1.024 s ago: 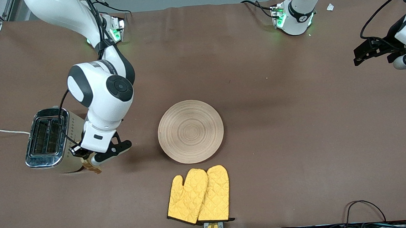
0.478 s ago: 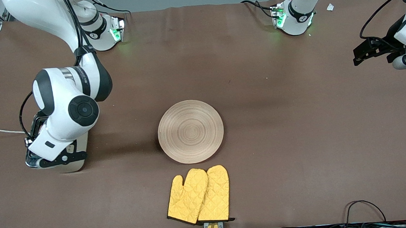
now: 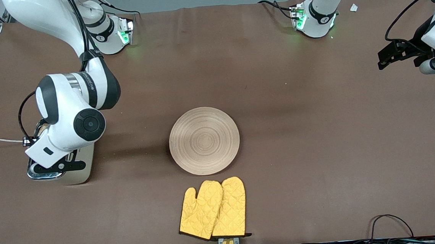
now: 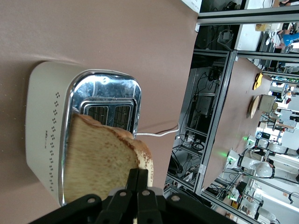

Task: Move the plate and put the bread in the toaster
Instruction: 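Lift the bread and carry it to the toaster with the right gripper, then lower the bread into the toaster slot with the right gripper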

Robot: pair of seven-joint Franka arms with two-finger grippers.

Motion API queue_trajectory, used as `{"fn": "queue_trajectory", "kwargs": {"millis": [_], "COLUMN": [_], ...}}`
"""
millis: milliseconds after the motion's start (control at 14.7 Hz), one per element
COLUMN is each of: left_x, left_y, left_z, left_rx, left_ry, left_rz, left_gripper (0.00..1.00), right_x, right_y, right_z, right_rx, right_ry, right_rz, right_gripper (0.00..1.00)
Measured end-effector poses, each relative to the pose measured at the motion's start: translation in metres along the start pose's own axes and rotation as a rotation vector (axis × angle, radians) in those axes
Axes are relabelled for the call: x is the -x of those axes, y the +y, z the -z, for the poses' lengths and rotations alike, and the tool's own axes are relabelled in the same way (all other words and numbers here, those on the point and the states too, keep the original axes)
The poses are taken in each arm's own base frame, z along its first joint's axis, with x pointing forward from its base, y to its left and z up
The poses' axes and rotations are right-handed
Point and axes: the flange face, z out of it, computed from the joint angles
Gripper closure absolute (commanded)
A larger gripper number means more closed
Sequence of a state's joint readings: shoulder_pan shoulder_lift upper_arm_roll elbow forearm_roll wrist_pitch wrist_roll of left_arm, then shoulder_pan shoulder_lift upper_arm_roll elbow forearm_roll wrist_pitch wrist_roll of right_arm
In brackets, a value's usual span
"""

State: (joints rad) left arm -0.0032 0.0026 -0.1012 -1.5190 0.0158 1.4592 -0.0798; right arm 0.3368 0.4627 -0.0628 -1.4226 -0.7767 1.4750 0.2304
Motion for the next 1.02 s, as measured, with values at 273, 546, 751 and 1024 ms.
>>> {"fn": "queue_trajectory", "kwargs": {"millis": [273, 546, 751, 1024], "left_x": [0.0, 0.0, 0.0, 0.0], "left_y": [0.0, 0.0, 0.0, 0.0], "left_z": [0.0, 0.0, 0.0, 0.0], "left_rx": [0.0, 0.0, 0.0, 0.0], "left_ry": [0.0, 0.0, 0.0, 0.0], "left_rz": [0.0, 0.0, 0.0, 0.0], "left_gripper": [0.0, 0.0, 0.0, 0.0], "right_x": [-0.013, -0.027, -0.029, -0.02], "right_y": [0.02, 0.05, 0.062, 0.061], "right_z": [-0.021, -0.051, -0.063, -0.049], "right_rx": [-0.025, -0.045, -0.05, -0.049], "right_ry": [0.045, 0.105, 0.109, 0.088], "right_rz": [0.121, 0.181, 0.204, 0.212], "right_gripper": [1.0, 1.0, 1.0, 1.0]}}
